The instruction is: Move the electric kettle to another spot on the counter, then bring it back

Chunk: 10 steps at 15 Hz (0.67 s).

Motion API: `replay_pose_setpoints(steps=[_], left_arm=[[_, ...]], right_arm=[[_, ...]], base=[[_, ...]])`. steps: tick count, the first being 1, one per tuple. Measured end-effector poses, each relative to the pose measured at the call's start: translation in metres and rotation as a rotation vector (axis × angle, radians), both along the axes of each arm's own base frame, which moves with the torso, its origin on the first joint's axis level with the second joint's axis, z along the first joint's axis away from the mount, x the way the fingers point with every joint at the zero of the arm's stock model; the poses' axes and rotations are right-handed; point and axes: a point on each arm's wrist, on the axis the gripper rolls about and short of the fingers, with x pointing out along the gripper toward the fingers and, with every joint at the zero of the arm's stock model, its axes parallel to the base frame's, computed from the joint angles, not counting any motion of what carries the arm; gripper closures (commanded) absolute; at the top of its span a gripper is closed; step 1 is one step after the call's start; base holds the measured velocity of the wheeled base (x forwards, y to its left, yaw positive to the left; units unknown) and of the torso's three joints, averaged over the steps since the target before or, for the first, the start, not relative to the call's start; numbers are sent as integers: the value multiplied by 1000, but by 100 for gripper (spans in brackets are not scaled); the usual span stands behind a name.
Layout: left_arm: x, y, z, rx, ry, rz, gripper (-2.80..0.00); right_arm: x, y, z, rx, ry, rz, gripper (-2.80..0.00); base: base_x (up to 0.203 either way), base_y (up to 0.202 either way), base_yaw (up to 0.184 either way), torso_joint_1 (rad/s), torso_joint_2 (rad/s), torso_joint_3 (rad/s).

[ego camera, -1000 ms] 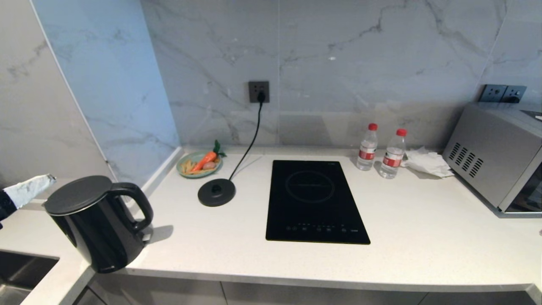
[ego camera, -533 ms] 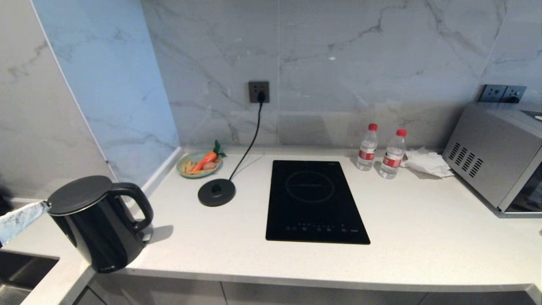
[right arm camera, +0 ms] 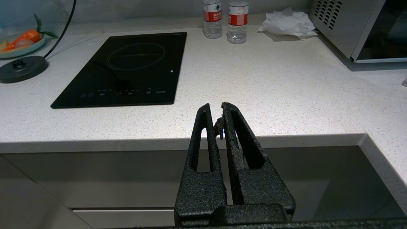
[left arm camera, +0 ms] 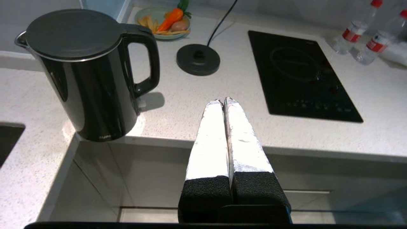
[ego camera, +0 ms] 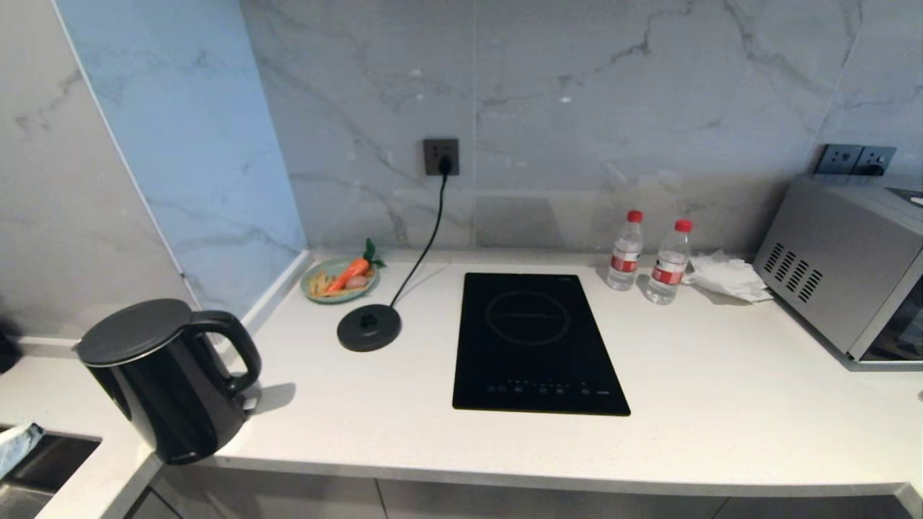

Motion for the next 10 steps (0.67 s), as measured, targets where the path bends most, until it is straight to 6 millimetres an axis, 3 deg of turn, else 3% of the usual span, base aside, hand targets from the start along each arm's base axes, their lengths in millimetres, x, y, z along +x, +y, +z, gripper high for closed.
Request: replay_pose_setpoints(steps=[6,10], left_arm=[[-36,-6,-22,137,-27,126,0],[-40,-4,-50,229,-32,287,0]], right_arm=[[0,0,0,0,0,0,0],[0,0,0,0,0,0,0]], base=[[0,0,0,0,0,0],[0,0,0,0,0,0]])
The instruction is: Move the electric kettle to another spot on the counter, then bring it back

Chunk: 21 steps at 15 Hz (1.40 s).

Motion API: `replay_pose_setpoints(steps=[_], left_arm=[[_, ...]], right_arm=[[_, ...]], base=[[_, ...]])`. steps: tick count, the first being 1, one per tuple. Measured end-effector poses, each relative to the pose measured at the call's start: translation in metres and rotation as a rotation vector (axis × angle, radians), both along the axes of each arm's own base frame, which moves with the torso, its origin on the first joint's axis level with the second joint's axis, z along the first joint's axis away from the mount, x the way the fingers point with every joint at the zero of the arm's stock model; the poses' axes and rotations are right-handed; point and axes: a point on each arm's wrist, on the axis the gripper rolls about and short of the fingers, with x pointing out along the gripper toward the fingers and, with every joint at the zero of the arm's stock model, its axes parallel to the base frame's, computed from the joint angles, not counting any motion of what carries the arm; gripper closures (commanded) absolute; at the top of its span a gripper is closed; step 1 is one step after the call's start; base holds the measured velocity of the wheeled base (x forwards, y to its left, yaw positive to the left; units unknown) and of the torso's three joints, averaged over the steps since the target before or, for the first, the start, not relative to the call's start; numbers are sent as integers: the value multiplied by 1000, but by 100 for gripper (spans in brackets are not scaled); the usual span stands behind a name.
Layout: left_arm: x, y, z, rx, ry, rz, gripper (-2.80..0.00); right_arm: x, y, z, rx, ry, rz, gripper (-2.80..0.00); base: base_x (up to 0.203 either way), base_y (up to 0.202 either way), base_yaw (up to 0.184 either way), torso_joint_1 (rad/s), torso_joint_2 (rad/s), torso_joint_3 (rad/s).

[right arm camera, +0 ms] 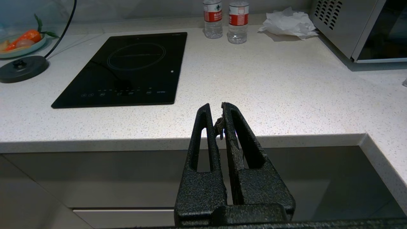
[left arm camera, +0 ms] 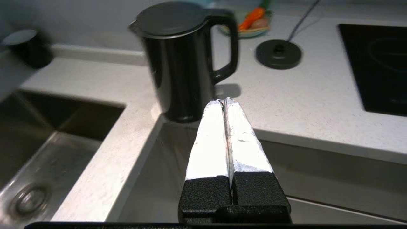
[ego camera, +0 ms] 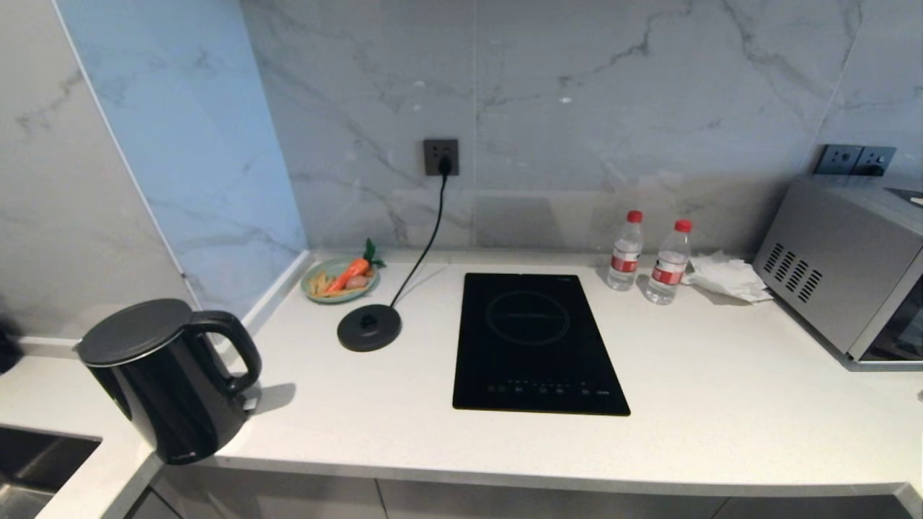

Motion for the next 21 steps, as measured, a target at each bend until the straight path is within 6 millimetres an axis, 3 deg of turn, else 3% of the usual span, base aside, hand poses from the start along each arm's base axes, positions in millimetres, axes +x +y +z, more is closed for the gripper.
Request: replay_pose_setpoints(steps=[2,5,8,14,18,21], left_arm=[[2,1,-6,10,-42,-131,0],[9,2,-38,-9,11,-232,0],[8,2,-57,-27,39,-342,0],[-12,4,-73,-93,-20,-293,0],[-16,5,-78,70,25,-245,0],[-17,6,-79,-16,33,-215,0]], right_arm=[[0,0,0,1,0,0,0],[0,0,0,1,0,0,0],[0,0,0,1,0,0,0],[0,0,0,0,0,0,0],[0,0,0,1,0,0,0],[0,0,0,0,0,0,0]], base=[[0,0,0,0,0,0],[0,0,0,0,0,0],[0,0,0,0,0,0],[0,0,0,0,0,0],[0,0,0,0,0,0],[0,0,0,0,0,0]])
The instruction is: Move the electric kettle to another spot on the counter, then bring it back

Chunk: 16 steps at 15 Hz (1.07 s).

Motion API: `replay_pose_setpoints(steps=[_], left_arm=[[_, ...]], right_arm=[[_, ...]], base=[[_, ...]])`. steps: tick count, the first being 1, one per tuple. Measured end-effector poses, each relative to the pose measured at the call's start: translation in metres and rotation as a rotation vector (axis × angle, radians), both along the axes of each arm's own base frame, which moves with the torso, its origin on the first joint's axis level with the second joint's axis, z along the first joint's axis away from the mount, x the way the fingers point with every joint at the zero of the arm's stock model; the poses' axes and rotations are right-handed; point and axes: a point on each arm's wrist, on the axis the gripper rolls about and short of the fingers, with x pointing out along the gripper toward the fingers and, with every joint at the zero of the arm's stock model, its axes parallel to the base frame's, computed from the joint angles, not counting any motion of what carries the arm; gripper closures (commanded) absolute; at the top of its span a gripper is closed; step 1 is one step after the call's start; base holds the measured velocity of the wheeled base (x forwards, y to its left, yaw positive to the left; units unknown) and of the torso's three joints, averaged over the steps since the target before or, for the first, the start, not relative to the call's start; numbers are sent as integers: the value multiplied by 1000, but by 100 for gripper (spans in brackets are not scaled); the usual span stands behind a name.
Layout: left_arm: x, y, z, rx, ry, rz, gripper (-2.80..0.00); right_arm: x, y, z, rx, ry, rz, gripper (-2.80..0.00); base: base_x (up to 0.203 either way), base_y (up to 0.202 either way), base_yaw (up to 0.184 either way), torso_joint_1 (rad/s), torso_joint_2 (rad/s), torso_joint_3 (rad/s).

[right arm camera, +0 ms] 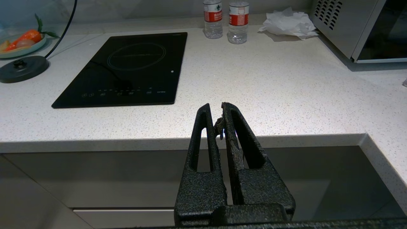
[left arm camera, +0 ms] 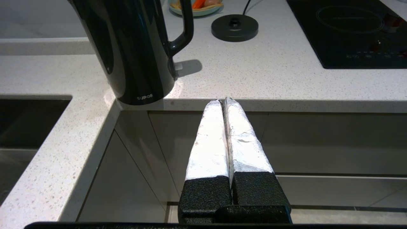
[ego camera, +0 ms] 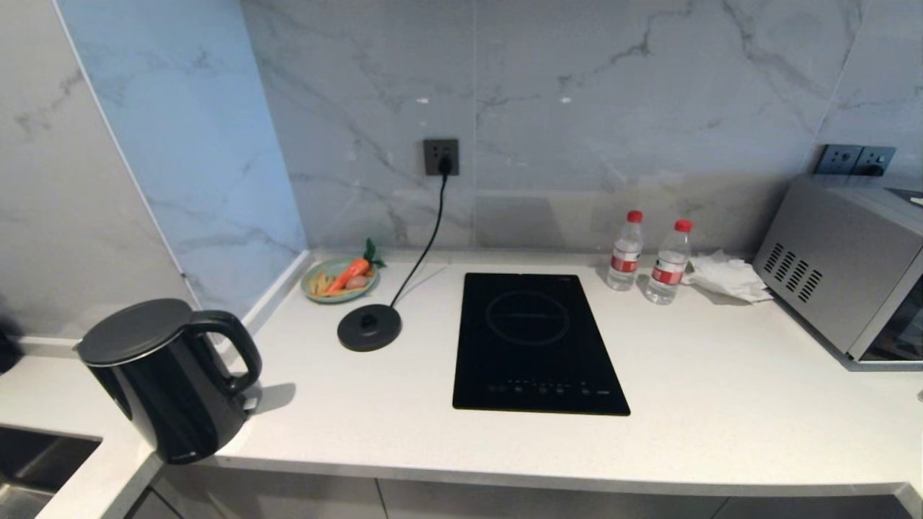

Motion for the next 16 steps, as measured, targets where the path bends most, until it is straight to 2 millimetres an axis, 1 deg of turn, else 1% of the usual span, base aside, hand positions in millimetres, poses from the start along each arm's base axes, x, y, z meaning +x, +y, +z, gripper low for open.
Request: replay_pose_setpoints(steps=[16], left_arm=[[0,0,-1,-5,8,0,0]], right_arm=[[0,0,0,4,1,0,0]], base=[[0,0,0,0,0,0]])
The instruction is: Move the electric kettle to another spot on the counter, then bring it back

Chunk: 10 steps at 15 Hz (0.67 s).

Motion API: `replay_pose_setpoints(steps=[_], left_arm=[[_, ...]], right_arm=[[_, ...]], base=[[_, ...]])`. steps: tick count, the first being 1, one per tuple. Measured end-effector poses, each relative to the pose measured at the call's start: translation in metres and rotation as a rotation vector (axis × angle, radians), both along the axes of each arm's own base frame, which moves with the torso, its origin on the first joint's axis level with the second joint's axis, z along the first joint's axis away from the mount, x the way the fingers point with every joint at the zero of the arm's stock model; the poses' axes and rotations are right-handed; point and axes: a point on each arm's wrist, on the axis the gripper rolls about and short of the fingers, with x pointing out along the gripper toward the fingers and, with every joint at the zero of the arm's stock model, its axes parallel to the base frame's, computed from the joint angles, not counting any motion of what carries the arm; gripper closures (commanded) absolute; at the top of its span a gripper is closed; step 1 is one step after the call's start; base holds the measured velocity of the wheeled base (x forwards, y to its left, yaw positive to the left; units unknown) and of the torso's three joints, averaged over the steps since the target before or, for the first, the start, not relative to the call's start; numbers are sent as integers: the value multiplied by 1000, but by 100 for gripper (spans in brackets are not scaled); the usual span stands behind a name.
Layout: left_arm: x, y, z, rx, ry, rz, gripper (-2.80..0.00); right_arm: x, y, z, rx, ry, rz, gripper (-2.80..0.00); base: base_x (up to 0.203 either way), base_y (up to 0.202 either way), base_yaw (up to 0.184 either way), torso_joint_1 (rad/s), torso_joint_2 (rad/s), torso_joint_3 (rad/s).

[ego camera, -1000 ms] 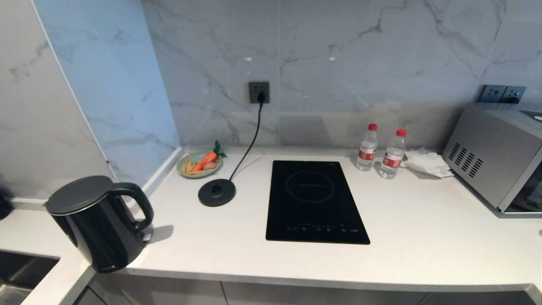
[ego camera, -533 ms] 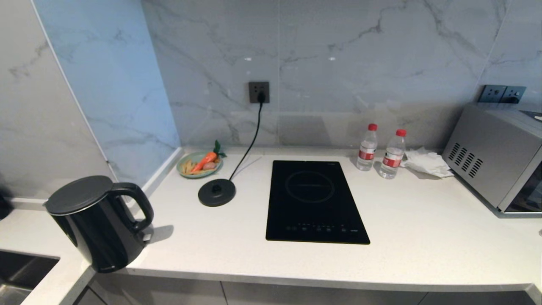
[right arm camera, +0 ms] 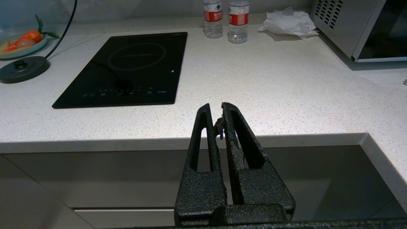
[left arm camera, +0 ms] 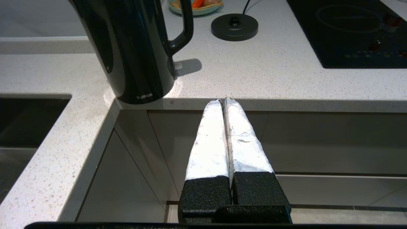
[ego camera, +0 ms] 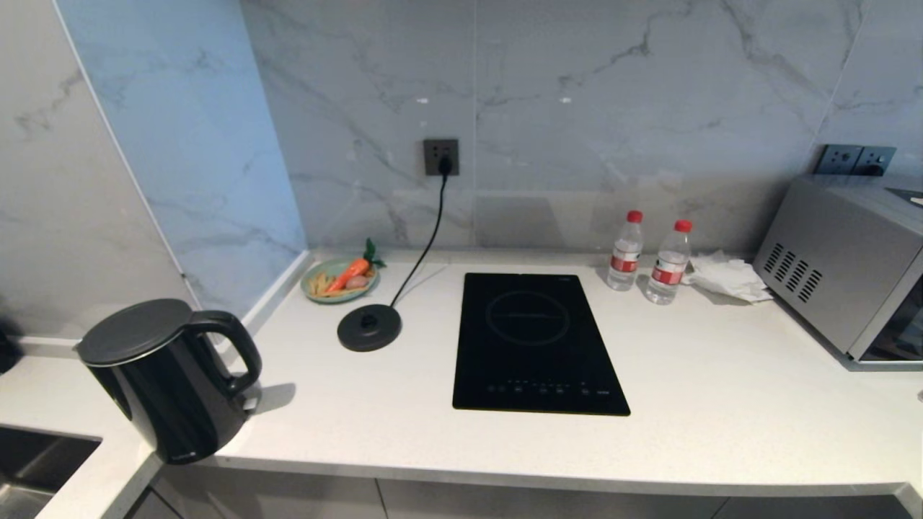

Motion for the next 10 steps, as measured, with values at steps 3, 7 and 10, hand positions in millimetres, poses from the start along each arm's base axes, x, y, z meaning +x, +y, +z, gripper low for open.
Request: replay_pose_setpoints(steps=[3,7,10], left_arm=[[0,0,0,-6,1,5,0],[2,1,0,-36,-30,45,0],[6,1,3,0,-139,32,0]], right_arm=[[0,0,0,0,0,0,0],[0,0,0,0,0,0,0],[0,0,0,0,0,0,0]], base=[[0,0,0,0,0,0],[0,0,0,0,0,0],[0,0,0,0,0,0]])
